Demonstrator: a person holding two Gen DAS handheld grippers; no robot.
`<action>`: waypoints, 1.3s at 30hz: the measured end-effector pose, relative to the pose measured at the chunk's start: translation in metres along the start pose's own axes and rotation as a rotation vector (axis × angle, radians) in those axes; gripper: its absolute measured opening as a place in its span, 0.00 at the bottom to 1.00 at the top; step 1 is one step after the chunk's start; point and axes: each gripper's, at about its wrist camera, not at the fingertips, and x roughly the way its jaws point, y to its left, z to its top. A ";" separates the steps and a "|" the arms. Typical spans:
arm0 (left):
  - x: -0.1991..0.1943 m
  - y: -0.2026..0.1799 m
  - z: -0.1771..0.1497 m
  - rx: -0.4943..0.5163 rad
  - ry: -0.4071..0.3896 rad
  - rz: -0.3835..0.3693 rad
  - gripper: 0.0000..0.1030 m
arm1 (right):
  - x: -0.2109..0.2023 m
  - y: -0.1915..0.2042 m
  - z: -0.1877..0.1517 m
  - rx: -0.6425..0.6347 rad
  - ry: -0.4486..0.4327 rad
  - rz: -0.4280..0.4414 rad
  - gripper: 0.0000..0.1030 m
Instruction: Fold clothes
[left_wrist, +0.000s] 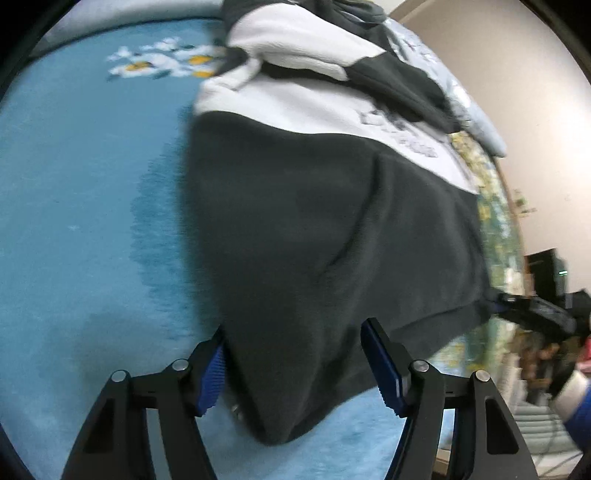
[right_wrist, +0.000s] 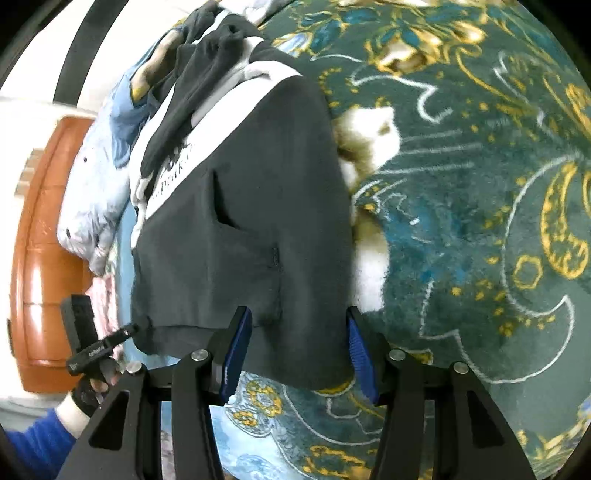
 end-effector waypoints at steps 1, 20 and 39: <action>0.000 0.000 -0.001 0.005 0.007 -0.016 0.68 | -0.001 0.001 -0.001 0.016 -0.001 0.023 0.51; 0.008 0.012 -0.008 -0.144 0.016 -0.235 0.24 | 0.013 -0.015 0.000 0.128 0.063 0.143 0.18; -0.092 -0.010 0.089 -0.258 -0.126 -0.386 0.18 | -0.077 0.058 0.060 0.310 -0.155 0.328 0.11</action>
